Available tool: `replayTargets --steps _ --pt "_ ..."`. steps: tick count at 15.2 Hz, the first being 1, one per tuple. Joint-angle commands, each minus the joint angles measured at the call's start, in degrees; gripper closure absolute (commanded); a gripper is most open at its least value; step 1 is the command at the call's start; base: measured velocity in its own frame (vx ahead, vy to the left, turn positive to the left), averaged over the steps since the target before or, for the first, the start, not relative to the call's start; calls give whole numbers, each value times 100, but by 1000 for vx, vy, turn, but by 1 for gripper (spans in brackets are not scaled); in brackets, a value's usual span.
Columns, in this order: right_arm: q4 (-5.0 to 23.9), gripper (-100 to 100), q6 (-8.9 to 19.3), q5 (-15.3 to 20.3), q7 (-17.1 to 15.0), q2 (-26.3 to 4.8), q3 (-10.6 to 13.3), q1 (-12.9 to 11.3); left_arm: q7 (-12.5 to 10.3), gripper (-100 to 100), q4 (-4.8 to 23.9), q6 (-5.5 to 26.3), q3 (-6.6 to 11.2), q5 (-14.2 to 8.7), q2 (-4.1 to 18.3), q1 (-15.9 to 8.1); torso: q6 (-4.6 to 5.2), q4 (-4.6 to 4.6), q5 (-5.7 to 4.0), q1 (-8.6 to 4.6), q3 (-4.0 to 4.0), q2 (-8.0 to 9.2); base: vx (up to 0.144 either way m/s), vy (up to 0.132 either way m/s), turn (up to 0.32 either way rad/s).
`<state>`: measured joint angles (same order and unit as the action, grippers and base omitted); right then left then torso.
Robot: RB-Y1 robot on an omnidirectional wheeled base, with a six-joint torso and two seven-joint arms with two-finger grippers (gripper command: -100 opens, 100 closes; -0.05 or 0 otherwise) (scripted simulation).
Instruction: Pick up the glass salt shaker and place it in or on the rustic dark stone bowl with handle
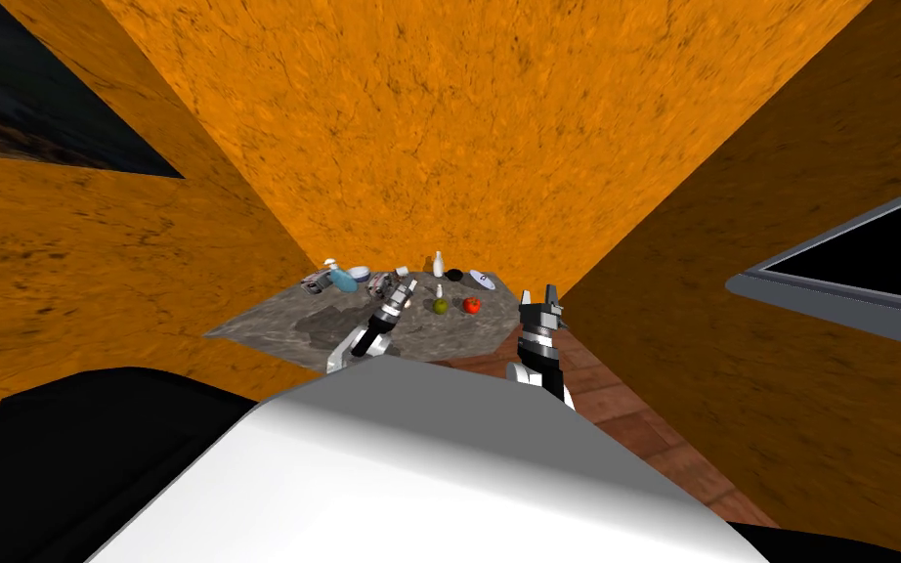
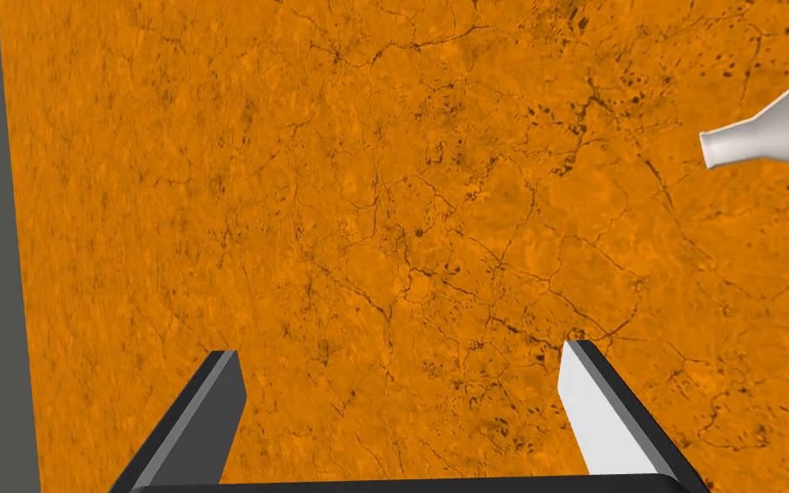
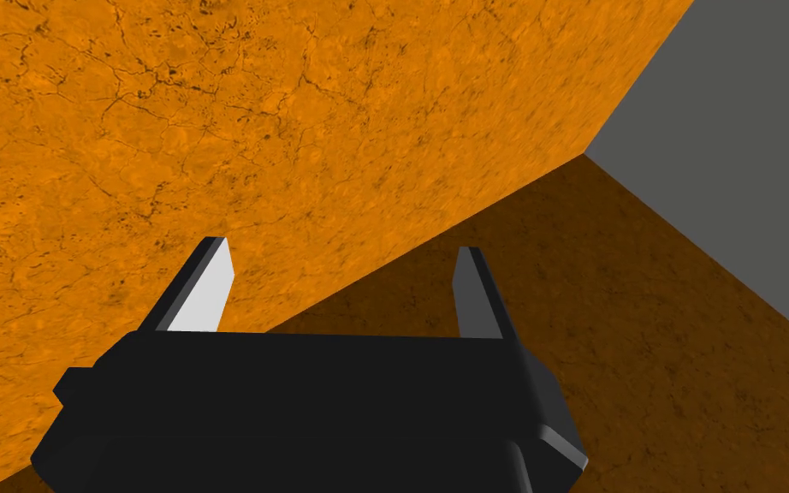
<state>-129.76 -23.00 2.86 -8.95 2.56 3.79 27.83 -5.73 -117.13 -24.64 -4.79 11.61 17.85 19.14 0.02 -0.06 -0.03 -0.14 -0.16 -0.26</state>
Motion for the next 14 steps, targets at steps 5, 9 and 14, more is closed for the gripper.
replayTargets --steps 5,9,14 --pt "0 0 0 0 0 0 0 0 337 -100 709 498 -196 330 453 -489 0 2 0 -1 4 8 36 -37 -58" --pt "0 0 0 0 0 0 0 -1 487 -100 1036 714 -295 465 683 -699 2 4 0 0 9 15 14 -31 -75" --pt "0 0 0 0 0 0 0 -1 722 -100 1510 1049 -456 661 1063 -1015 1 4 1 4 9 16 17 -26 -79"
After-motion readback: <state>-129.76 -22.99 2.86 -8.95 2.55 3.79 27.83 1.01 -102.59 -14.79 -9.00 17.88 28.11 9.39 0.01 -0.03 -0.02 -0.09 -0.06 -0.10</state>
